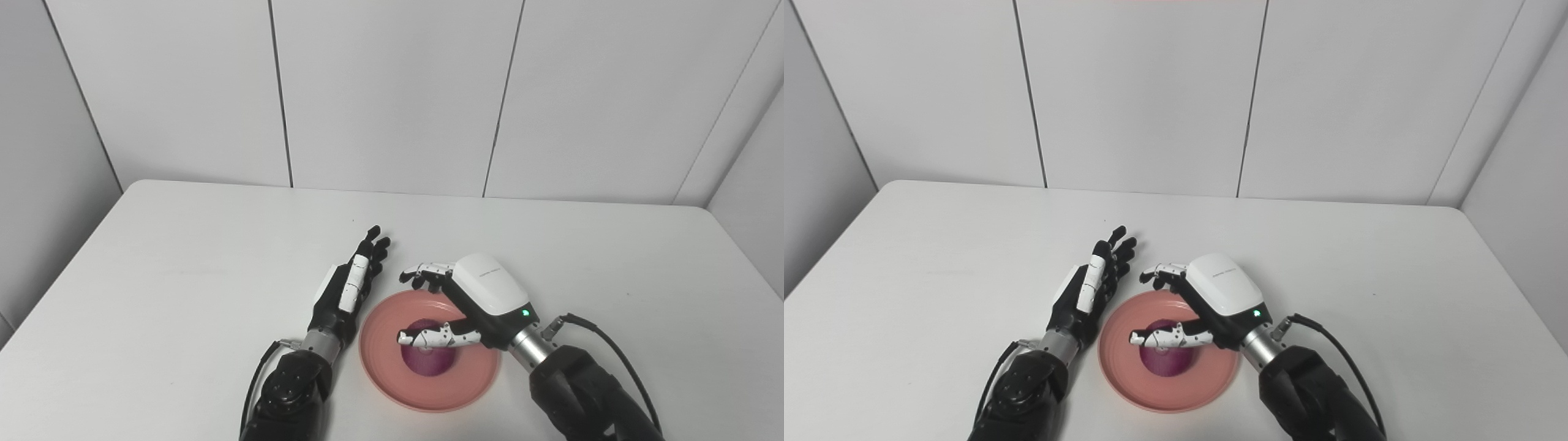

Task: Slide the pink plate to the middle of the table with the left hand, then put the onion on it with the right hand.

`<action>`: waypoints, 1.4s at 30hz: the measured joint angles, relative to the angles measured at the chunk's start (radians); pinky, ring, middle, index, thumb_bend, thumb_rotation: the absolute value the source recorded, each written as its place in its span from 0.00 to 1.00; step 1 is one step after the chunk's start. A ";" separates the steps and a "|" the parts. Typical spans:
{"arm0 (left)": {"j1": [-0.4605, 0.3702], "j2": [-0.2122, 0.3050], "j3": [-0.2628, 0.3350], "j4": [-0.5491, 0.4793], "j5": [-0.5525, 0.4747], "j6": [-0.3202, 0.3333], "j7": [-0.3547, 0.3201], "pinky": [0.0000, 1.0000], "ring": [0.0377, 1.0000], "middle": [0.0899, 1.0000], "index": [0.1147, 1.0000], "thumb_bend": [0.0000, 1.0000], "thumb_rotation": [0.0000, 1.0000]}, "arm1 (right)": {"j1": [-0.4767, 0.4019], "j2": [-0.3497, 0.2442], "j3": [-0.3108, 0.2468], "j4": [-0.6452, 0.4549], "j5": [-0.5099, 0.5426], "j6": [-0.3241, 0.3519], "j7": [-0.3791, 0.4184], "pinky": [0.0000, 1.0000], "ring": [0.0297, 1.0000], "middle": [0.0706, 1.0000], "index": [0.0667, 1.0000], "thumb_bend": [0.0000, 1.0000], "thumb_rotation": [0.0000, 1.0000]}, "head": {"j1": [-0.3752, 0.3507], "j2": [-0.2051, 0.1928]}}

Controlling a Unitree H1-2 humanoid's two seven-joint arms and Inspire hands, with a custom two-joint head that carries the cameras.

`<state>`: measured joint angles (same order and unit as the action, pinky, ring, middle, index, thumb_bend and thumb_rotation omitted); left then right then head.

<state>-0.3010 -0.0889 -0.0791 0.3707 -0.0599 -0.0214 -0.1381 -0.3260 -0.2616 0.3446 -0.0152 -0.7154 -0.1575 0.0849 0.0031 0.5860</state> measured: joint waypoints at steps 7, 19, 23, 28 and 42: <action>0.000 0.000 0.000 -0.001 -0.008 0.001 0.000 1.00 0.94 0.95 0.97 0.79 1.00 | 0.003 0.091 -0.164 0.025 0.325 -0.008 -0.019 0.76 0.80 0.81 0.80 0.88 1.00 | -0.005 -0.008; 0.000 0.000 0.002 -0.003 0.005 -0.005 0.018 1.00 0.96 0.95 0.98 0.78 1.00 | 0.042 0.166 -0.316 0.228 0.567 0.042 -0.035 1.00 1.00 1.00 1.00 0.90 1.00 | -0.009 -0.014; 0.000 -0.004 0.009 0.002 0.032 -0.049 0.071 1.00 0.99 0.97 1.00 0.76 1.00 | 0.054 0.177 -0.353 0.274 0.620 0.044 -0.046 1.00 1.00 1.00 1.00 0.89 1.00 | -0.012 -0.014; -0.002 -0.006 0.007 0.023 0.110 -0.190 0.162 1.00 1.00 1.00 1.00 0.79 1.00 | 0.063 0.196 -0.381 0.281 0.672 0.048 -0.060 1.00 1.00 1.00 1.00 0.89 1.00 | -0.014 -0.014; 0.104 -0.016 0.009 -0.146 0.144 -0.137 0.212 1.00 1.00 1.00 1.00 0.77 1.00 | 0.106 0.225 -0.409 0.226 0.786 0.086 -0.052 1.00 1.00 1.00 1.00 0.86 1.00 | -0.017 -0.009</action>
<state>-0.1969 -0.1044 -0.0703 0.2243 0.0837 -0.1581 0.0736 -0.2199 -0.0369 -0.0641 0.2112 0.0710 -0.0716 0.0332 -0.0138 0.5768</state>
